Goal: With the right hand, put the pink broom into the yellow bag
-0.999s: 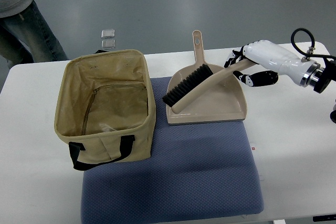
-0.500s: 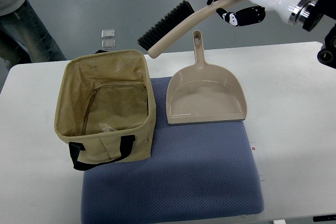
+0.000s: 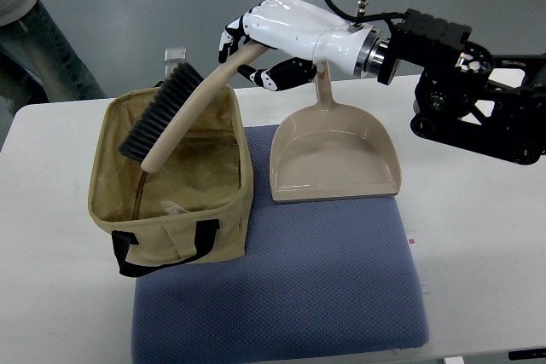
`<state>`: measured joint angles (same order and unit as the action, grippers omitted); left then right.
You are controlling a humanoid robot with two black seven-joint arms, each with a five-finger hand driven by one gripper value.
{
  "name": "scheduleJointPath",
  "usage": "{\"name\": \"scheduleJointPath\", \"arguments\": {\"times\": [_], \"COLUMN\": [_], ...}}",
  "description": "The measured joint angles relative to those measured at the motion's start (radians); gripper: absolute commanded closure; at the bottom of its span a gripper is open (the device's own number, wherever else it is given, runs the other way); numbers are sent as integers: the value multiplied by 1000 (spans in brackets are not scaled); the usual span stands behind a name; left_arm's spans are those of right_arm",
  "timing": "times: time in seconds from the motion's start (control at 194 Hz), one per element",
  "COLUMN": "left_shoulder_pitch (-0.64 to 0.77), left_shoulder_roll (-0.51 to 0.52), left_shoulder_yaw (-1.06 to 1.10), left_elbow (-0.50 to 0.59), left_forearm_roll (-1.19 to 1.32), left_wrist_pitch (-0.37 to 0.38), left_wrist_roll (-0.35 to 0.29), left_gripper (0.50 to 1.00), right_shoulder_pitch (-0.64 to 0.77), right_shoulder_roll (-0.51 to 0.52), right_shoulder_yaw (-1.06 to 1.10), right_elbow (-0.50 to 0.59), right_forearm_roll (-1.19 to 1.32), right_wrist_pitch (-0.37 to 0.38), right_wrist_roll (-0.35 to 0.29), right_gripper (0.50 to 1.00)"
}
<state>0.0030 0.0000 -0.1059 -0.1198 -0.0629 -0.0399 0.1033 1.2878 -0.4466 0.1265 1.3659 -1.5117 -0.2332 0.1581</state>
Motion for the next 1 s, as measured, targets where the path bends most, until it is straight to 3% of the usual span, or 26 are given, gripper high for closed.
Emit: {"name": "scheduleJointPath", "arguments": {"times": [0.175, 0.361, 0.654, 0.788, 0.999], "left_shoulder_pitch": [0, 0, 0, 0, 0], "left_shoulder_roll": [0, 0, 0, 0, 0], "left_shoulder_yaw": [0, 0, 0, 0, 0], "left_elbow": [0, 0, 0, 0, 0], "left_forearm_roll": [0, 0, 0, 0, 0], "left_wrist_pitch": [0, 0, 0, 0, 0], "left_wrist_roll": [0, 0, 0, 0, 0], "left_gripper": [500, 500, 500, 500, 500], "right_shoulder_pitch": [-33, -47, -52, -121, -264], "right_shoulder_roll": [38, 41, 26, 8, -32], "right_shoulder_yaw": [-1, 2, 27, 111, 336], "right_elbow": [-34, -47, -58, -66, -112], "right_forearm_roll": [-42, -43, -19, 26, 259], "right_wrist_pitch": [0, -1, -7, 2, 144], "right_wrist_roll": [0, 1, 3, 3, 0], "right_gripper": [744, 638, 621, 621, 621]}}
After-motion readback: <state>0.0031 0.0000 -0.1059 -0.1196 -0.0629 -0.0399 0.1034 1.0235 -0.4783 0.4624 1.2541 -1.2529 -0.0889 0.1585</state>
